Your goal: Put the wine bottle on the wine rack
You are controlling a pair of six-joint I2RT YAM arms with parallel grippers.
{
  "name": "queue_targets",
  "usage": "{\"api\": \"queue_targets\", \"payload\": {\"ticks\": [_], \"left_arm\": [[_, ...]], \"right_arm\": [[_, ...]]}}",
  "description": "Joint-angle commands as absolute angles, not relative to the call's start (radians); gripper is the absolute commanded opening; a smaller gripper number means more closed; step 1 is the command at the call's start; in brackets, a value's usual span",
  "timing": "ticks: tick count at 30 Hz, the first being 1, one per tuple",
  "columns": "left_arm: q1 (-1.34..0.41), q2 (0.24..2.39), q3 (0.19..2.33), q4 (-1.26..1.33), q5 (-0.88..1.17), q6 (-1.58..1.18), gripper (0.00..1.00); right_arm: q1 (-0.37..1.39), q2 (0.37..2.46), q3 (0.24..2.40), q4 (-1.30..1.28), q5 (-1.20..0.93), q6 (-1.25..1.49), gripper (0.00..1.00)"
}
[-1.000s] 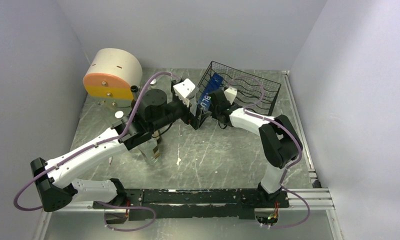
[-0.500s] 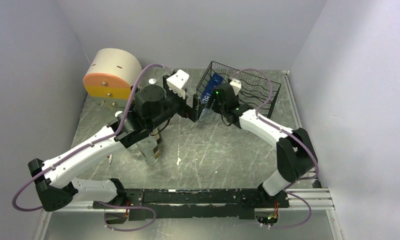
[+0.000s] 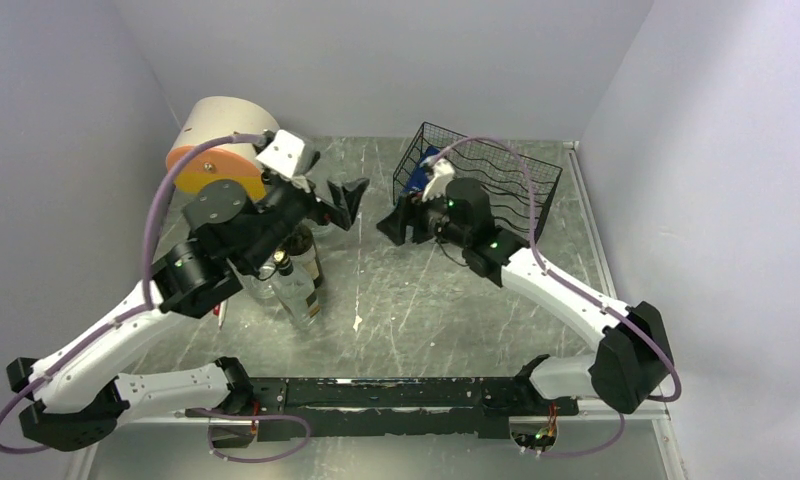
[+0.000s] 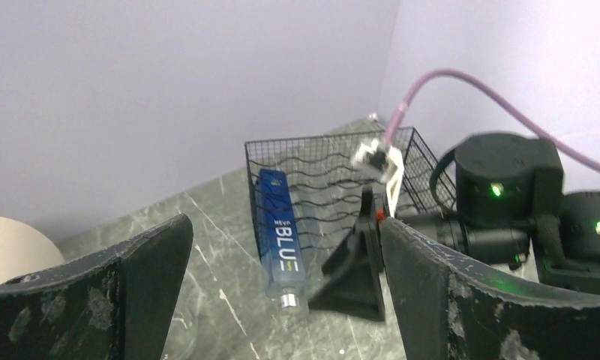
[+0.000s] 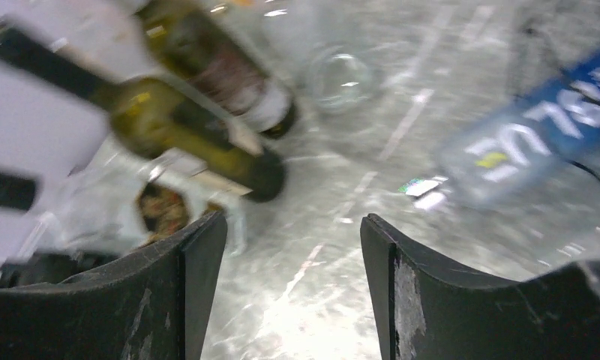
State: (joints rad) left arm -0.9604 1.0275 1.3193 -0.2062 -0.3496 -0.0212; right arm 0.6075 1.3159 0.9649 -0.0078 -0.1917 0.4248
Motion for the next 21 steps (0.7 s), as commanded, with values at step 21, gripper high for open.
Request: {"api": "queue_targets", "payload": {"ticks": [21], "left_arm": [[-0.962,0.779,1.334,-0.201,-0.608,0.096,0.98]], "right_arm": [[1.125,1.510,1.163,0.345,-0.162,0.146,0.74]]}}
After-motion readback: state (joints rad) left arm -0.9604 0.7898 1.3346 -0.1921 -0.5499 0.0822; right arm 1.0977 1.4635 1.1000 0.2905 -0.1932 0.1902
